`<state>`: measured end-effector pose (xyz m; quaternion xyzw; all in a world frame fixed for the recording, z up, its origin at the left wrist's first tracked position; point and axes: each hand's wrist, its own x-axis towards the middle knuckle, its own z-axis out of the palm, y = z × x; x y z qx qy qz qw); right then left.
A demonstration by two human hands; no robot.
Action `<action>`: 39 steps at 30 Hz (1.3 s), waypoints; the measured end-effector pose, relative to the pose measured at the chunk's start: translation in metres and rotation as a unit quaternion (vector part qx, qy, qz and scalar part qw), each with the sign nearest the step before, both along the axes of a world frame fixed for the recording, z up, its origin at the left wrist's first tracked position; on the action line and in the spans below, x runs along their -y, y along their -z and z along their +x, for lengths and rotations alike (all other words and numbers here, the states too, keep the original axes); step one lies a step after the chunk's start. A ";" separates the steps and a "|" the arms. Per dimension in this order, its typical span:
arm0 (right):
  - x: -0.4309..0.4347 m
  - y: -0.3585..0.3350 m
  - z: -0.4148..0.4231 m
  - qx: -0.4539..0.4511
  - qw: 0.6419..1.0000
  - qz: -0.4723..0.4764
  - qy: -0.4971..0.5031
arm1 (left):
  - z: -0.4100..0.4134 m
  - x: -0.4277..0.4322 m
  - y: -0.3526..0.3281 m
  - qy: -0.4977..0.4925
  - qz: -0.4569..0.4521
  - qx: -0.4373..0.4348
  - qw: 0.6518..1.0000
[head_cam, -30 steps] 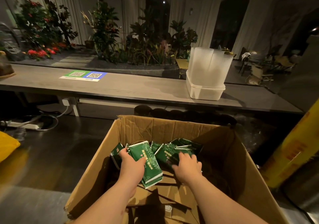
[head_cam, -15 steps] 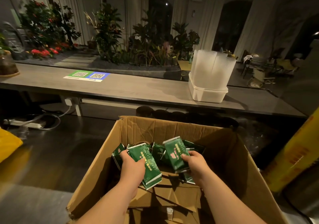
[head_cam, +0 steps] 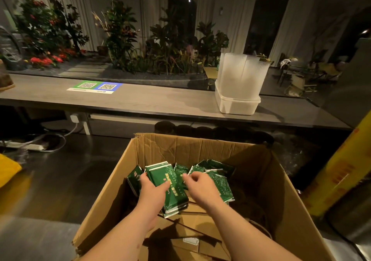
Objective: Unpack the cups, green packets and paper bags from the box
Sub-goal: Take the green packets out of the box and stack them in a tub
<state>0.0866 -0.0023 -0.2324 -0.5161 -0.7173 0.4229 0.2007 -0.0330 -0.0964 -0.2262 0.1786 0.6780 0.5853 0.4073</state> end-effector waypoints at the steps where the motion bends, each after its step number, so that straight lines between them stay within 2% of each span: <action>1: -0.011 0.001 0.007 0.027 0.999 0.029 0.032 | -0.001 0.000 -0.001 -0.009 0.001 0.003 1.000; 3: -0.030 0.008 0.027 0.127 0.984 0.075 0.101 | -0.001 -0.001 -0.002 -0.017 0.001 0.009 1.000; 6: -0.043 0.029 0.051 0.274 0.953 0.050 0.117 | -0.001 -0.002 0.000 -0.013 -0.004 -0.005 1.000; 8: -0.044 0.042 0.056 0.308 0.945 0.012 0.113 | -0.001 -0.001 0.001 -0.013 -0.002 -0.009 1.000; 10: -0.044 0.048 0.056 0.304 0.945 0.012 0.121 | -0.001 -0.001 0.000 -0.009 0.000 -0.013 1.000; 13: -0.047 0.045 0.055 0.234 0.957 0.022 0.168 | -0.001 0.002 -0.001 -0.011 -0.003 -0.013 1.000; 15: -0.050 0.041 0.056 0.171 0.972 0.002 0.164 | 0.000 0.002 -0.003 -0.019 -0.002 -0.003 1.000; 17: -0.050 0.028 0.057 0.051 0.986 -0.056 0.151 | 0.000 0.001 -0.004 -0.022 -0.003 0.010 1.000; 18: -0.049 0.018 0.057 -0.035 0.982 -0.108 0.150 | -0.001 0.001 -0.003 -0.022 -0.004 0.013 1.000; 20: -0.040 -0.006 0.055 -0.182 0.953 -0.211 0.124 | -0.001 0.000 -0.003 -0.015 -0.002 0.021 1.000; 22: -0.028 -0.026 0.049 -0.255 0.924 -0.274 0.080 | -0.001 0.001 -0.005 -0.008 -0.004 0.025 1.000; 24: -0.015 -0.036 0.038 -0.268 0.918 -0.290 0.039 | -0.002 0.000 -0.005 -0.003 -0.001 0.045 0.999; 26: -0.002 -0.034 0.024 -0.230 0.939 -0.256 0.015 | -0.001 0.000 -0.008 0.006 0.011 0.077 0.997; 28: 0.007 -0.021 0.012 -0.152 0.972 -0.181 0.012 | 0.001 0.002 -0.011 0.009 0.021 0.107 0.994; 31: 0.013 -0.004 0.001 -0.032 0.998 -0.042 -0.023 | 0.002 0.001 -0.005 0.036 0.006 0.064 0.997; 33: 0.009 -0.002 0.001 -0.025 0.999 -0.012 -0.043 | 0.002 0.002 -0.001 0.032 0.011 0.029 0.999; 35: -0.006 0.003 0.010 -0.001 1.000 0.003 0.006 | -0.001 0.001 0.001 0.014 0.007 0.027 1.000; 37: -0.026 0.014 0.029 0.115 0.988 0.040 0.098 | -0.004 0.000 0.002 -0.008 0.006 0.042 0.999; 39: -0.036 0.032 0.053 0.224 0.960 0.033 0.165 | -0.002 0.001 -0.001 -0.011 0.007 0.039 0.999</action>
